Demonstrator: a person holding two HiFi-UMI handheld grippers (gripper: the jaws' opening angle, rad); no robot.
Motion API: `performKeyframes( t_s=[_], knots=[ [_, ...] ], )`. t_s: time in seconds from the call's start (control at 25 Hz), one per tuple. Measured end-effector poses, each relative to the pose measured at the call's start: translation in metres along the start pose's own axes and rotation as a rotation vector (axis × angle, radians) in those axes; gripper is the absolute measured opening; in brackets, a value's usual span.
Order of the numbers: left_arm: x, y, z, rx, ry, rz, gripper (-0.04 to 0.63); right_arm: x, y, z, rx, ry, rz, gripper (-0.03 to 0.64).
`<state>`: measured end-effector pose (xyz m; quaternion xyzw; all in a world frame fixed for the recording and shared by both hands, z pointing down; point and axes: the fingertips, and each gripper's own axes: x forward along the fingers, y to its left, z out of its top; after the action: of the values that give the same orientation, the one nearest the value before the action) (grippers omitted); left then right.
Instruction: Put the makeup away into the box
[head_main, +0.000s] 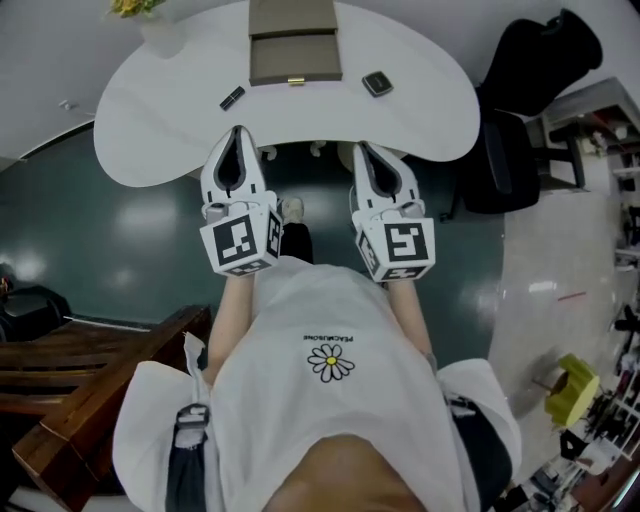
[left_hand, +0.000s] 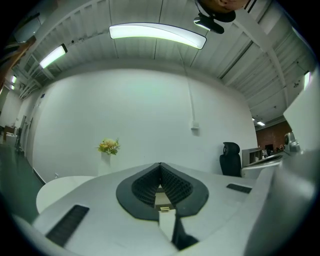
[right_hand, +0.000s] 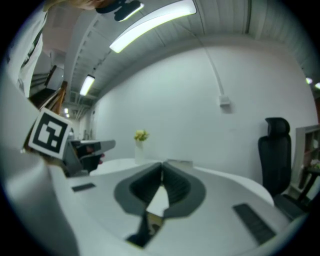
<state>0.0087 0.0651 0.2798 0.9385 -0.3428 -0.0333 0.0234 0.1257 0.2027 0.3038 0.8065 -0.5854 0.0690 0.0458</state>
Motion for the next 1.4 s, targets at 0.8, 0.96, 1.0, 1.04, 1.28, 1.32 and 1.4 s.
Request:
performKeyframes(
  t_s=[0.8, 0.96, 1.0, 1.04, 1.28, 1.32, 1.4],
  knots=[
    [0.168, 0.057, -0.014, 0.004, 0.044, -0.092, 0.02, 0.17, -0.021, 0.003, 0.035, 0.125, -0.026, 0.031],
    [0.175, 0.049, -0.027, -0.006, 0.077, -0.09, 0.02, 0.189, -0.016, 0.004, 0.027, 0.134, 0.062, 0.031],
    [0.179, 0.046, -0.03, -0.009, 0.081, -0.085, 0.02, 0.194, -0.017, 0.005, 0.035, 0.128, 0.078, 0.031],
    [0.183, 0.044, -0.032, -0.01, 0.083, -0.082, 0.02, 0.199, -0.018, 0.008, 0.052, 0.119, 0.09, 0.031],
    [0.202, 0.039, -0.039, -0.021, 0.097, -0.063, 0.02, 0.219, -0.03, 0.011, 0.126, 0.128, 0.11, 0.031],
    [0.205, 0.038, -0.039, -0.028, 0.097, -0.06, 0.02, 0.22, -0.033, 0.009, 0.118, 0.132, 0.109, 0.031],
    [0.211, 0.036, -0.036, -0.028, 0.089, -0.057, 0.02, 0.22, -0.035, 0.007, 0.105, 0.133, 0.117, 0.031]
  ],
)
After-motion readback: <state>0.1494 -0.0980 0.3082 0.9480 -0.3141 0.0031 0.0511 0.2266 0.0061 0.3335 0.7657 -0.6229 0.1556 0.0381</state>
